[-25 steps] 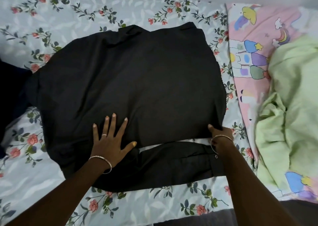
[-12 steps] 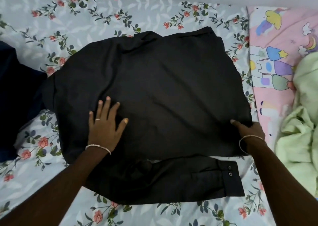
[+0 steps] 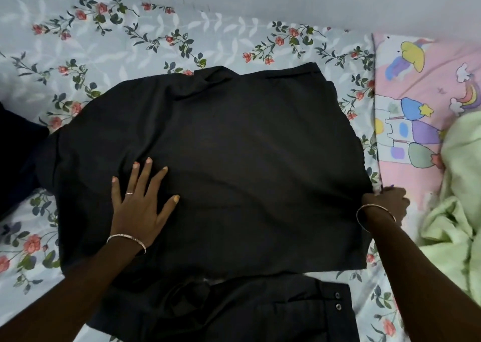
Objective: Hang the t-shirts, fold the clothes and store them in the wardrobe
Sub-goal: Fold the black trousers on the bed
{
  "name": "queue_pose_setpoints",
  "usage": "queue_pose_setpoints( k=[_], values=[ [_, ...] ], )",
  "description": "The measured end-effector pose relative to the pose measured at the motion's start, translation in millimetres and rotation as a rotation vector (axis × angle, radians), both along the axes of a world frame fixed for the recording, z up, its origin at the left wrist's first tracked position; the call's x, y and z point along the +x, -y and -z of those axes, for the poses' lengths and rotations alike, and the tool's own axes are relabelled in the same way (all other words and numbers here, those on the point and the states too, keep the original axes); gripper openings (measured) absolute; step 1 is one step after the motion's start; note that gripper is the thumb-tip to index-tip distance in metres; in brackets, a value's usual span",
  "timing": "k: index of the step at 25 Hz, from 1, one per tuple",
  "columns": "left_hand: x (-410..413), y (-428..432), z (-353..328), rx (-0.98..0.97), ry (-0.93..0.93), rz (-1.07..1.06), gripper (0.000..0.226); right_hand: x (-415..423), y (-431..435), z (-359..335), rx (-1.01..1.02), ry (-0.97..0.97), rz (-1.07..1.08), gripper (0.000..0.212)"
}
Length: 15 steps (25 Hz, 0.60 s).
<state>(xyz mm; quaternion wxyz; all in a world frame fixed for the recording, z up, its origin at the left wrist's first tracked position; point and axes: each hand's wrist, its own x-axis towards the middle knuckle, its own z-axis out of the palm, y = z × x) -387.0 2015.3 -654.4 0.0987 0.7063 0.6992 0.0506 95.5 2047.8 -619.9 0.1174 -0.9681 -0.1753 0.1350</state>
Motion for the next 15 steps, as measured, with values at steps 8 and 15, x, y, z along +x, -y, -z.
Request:
queue_pose_setpoints(
  k=[8, 15],
  values=[
    [40, -122, -9, 0.163, 0.023, 0.102, 0.059, -23, -137, -9, 0.033, 0.101, -0.906, 0.046],
    [56, -168, 12, -0.094, -0.107, 0.221, 0.075, -67, -241, -6, -0.141, 0.088, -1.219, 0.061]
  ],
)
